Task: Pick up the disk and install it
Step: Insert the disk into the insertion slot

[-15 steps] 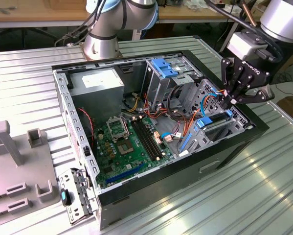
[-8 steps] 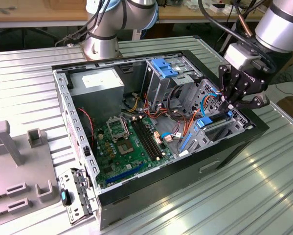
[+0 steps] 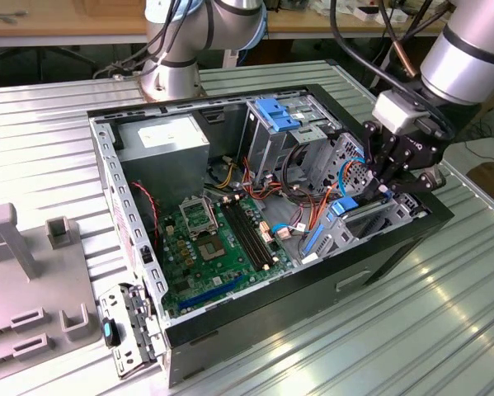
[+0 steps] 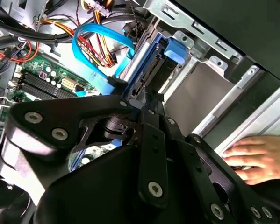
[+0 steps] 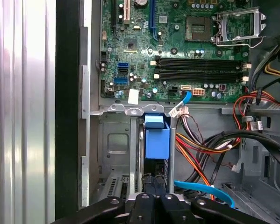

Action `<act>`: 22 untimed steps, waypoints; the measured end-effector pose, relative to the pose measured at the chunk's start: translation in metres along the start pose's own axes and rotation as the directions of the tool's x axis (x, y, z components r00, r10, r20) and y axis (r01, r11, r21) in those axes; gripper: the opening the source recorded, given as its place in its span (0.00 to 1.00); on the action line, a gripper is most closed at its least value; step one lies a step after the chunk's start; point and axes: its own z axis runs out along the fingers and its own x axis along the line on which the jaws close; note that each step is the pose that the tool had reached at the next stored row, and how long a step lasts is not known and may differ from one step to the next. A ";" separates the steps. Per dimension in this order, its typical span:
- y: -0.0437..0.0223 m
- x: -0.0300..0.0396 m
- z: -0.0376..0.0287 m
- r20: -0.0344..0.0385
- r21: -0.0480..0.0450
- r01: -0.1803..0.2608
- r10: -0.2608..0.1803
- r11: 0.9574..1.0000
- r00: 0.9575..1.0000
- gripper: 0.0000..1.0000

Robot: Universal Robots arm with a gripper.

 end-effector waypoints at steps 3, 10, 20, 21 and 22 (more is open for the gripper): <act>-0.0005 0.0000 0.0054 0.000 0.000 0.000 0.000 1.000 1.000 0.11; -0.0004 0.0002 0.0112 0.000 -0.002 0.000 0.000 1.000 1.000 0.11; -0.0009 0.0003 -0.0031 0.002 -0.002 0.000 0.000 1.000 1.000 0.11; -0.0009 0.0002 -0.0032 0.001 -0.002 0.000 0.000 1.000 1.000 0.11; -0.0009 0.0002 -0.0033 0.002 -0.002 0.000 0.000 1.000 1.000 0.11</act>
